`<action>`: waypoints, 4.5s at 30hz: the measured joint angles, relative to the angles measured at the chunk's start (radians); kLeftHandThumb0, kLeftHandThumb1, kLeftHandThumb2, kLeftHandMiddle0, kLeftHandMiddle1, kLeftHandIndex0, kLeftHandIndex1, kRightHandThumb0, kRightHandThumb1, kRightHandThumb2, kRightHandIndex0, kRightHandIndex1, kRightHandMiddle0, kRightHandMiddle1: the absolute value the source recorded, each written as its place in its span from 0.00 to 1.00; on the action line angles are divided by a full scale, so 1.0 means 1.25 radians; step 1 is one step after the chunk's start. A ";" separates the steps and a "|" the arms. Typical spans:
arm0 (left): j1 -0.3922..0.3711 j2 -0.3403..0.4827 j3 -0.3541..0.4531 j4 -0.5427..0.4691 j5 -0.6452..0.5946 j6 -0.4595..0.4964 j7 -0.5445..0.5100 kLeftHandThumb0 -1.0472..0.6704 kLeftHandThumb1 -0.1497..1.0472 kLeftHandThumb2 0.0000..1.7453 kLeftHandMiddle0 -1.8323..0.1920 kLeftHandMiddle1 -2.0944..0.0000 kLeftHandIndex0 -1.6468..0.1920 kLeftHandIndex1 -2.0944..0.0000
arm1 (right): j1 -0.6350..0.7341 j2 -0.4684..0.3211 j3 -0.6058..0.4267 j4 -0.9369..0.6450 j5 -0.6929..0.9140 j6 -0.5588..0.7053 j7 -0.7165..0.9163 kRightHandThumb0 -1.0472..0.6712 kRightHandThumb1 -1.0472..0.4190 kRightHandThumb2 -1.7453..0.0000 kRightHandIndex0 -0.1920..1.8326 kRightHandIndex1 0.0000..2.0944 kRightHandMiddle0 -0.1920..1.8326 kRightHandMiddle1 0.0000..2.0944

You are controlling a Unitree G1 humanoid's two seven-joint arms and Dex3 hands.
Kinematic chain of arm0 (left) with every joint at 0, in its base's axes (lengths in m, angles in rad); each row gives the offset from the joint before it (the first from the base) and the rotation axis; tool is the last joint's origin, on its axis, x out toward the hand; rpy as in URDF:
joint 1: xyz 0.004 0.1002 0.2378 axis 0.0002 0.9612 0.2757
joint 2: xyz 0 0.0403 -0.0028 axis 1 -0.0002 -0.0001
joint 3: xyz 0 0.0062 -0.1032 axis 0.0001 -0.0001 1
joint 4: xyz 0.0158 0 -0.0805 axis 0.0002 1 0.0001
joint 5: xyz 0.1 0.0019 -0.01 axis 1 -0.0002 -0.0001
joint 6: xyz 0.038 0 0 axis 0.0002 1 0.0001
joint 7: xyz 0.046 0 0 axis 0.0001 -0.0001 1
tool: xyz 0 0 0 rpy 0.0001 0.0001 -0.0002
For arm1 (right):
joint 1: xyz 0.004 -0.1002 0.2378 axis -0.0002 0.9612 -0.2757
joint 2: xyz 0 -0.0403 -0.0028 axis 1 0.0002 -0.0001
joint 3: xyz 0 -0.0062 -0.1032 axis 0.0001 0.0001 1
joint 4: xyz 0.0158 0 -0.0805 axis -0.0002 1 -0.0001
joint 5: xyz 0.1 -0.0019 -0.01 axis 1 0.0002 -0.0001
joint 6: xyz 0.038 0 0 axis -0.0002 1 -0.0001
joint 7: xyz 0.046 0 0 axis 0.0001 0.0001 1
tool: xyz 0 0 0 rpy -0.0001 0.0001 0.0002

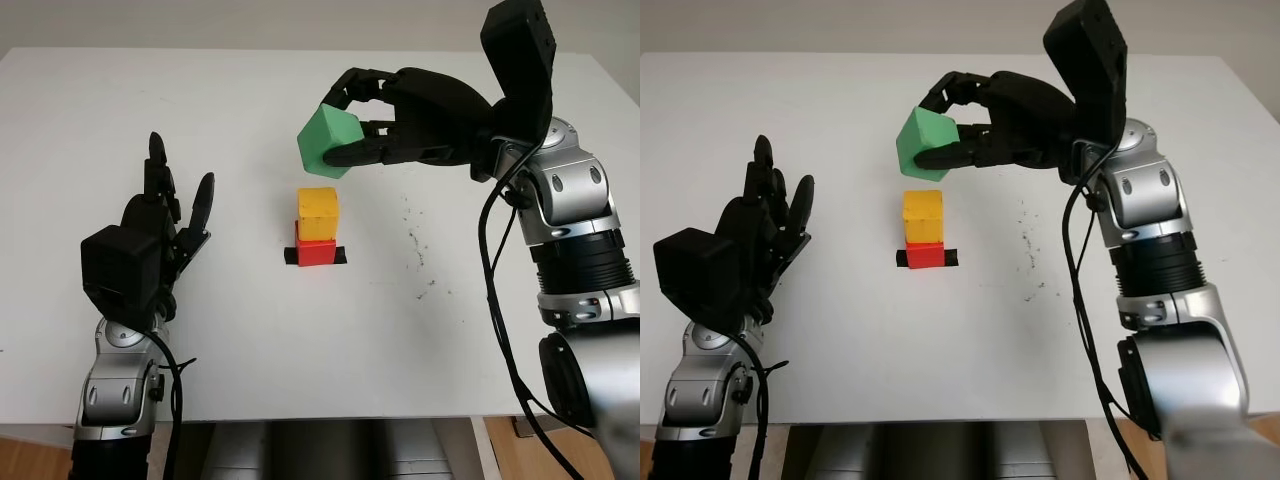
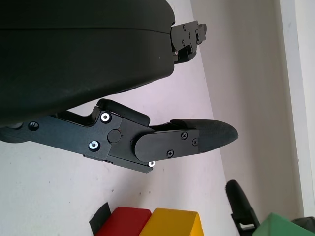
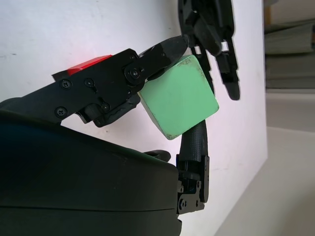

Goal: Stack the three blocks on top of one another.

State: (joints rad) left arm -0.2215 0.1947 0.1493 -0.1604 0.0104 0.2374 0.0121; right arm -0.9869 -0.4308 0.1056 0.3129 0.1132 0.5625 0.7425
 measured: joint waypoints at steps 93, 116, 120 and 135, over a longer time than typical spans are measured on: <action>0.008 -0.009 -0.005 0.008 -0.001 -0.005 -0.002 0.23 1.00 0.29 1.00 1.00 1.00 1.00 | 0.008 0.003 0.077 0.008 -0.103 -0.032 -0.004 0.32 0.07 0.97 0.15 0.01 0.05 0.44; 0.009 -0.009 0.003 0.008 -0.007 -0.006 -0.003 0.22 1.00 0.28 1.00 1.00 1.00 1.00 | 0.071 -0.037 -0.094 -0.083 0.077 -0.035 0.046 0.10 0.01 0.90 0.00 0.00 0.00 0.00; 0.009 -0.007 0.010 0.008 -0.011 -0.010 -0.005 0.22 1.00 0.28 1.00 1.00 1.00 1.00 | 0.129 -0.013 -0.138 -0.115 0.085 -0.096 -0.039 0.16 0.00 0.66 0.00 0.00 0.00 0.00; 0.008 -0.006 0.059 0.038 -0.060 -0.048 -0.016 0.24 1.00 0.27 1.00 1.00 1.00 0.99 | 0.285 0.140 -0.174 -0.081 0.058 -0.239 -0.335 0.18 0.00 0.56 0.00 0.00 0.00 0.00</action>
State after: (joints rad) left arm -0.2114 0.1874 0.2234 -0.1133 -0.0646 0.1770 -0.0081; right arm -0.6308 -0.2553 -0.1114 0.2118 0.1851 0.2635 0.3240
